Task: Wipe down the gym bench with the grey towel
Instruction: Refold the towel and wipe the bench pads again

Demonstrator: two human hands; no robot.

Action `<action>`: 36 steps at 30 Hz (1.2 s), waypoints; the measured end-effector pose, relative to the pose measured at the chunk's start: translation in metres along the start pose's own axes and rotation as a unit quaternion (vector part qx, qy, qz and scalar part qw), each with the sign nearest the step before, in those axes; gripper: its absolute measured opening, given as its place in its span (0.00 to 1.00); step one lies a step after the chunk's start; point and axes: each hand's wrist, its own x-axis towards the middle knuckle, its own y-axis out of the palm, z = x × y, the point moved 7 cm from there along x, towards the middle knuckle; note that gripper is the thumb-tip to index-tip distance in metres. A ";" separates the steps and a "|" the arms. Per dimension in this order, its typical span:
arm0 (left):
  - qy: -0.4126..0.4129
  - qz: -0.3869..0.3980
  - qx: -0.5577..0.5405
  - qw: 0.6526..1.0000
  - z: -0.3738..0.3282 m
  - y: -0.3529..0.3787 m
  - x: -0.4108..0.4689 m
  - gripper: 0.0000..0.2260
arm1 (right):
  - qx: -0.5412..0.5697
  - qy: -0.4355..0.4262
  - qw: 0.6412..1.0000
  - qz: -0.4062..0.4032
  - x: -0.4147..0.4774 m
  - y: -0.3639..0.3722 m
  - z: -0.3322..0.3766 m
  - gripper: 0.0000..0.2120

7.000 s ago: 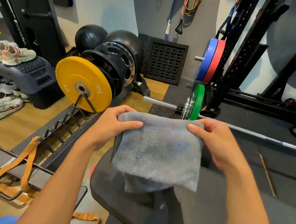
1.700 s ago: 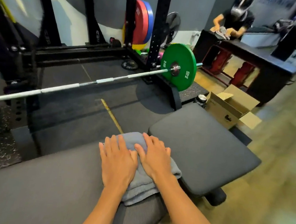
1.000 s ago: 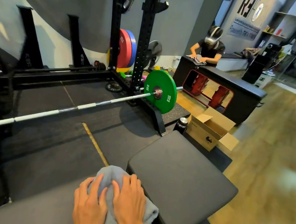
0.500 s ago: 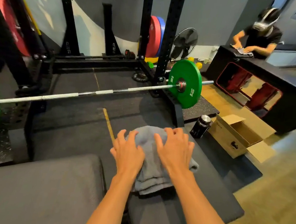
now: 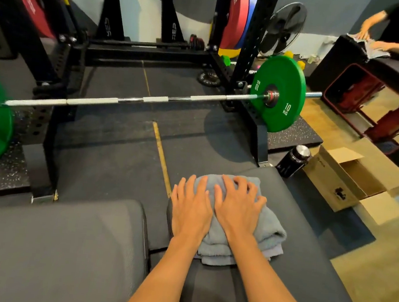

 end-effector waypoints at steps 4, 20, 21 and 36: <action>0.011 0.013 -0.021 1.000 -0.001 -0.007 -0.005 0.23 | 0.001 -0.003 1.000 -0.014 -0.003 -0.003 0.003 0.12; -0.037 -0.080 0.005 0.996 -0.017 -0.015 -0.012 0.19 | 0.060 -0.134 0.986 0.076 0.008 0.010 0.010 0.14; -0.039 -0.074 0.035 0.996 -0.028 -0.007 -0.006 0.20 | 0.065 -0.142 0.984 0.087 0.019 0.014 -0.001 0.15; 0.077 0.003 0.094 0.993 -0.165 0.087 0.039 0.22 | 0.105 0.014 0.988 0.115 0.072 0.018 -0.168 0.20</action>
